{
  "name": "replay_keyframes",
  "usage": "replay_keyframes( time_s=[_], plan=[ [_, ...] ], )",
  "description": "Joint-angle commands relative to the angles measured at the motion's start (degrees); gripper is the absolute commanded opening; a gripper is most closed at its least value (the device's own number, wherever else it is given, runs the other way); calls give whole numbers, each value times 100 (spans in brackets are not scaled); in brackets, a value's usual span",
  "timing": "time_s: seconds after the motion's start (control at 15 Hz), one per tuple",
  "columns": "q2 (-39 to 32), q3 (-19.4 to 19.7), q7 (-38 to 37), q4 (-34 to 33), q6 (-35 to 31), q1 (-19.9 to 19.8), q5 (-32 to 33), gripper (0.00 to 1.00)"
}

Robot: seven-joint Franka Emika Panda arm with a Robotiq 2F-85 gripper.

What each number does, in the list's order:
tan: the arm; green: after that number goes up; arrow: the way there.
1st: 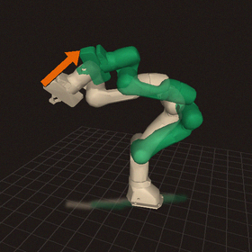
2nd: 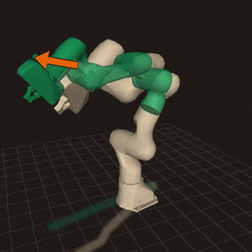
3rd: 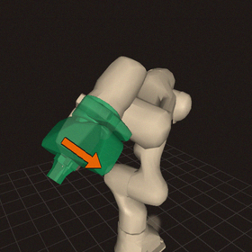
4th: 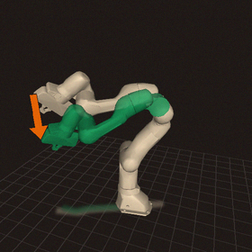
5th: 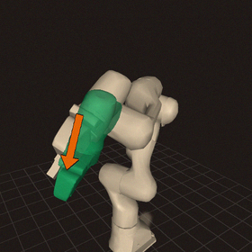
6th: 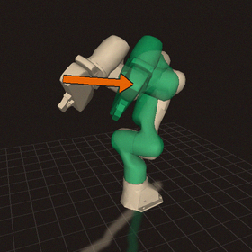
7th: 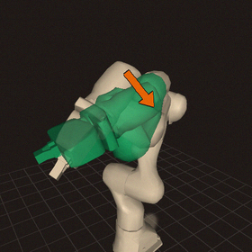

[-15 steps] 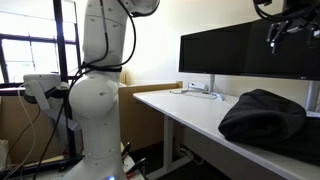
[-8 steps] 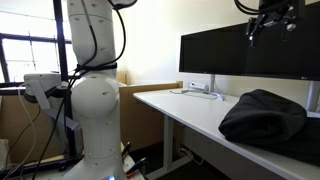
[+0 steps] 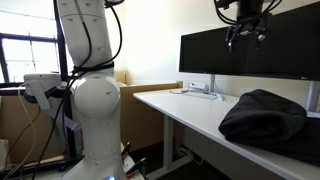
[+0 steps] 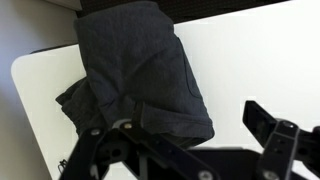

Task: Fold the pants in half twice

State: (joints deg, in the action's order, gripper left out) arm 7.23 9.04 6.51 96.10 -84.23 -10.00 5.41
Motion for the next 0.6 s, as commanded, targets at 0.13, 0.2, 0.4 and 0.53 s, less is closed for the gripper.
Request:
replay_keyframes(
  time_s=[0.13, 0.2, 0.4, 0.53],
  plan=[
    [-21, 77, 2, -40, 20, 30, 1, 100],
    [-21, 78, 2, -40, 20, 29, 1, 100],
    [-21, 80, 2, -41, 20, 29, 1, 100],
    [-21, 80, 2, -41, 20, 29, 1, 100]
  ],
)
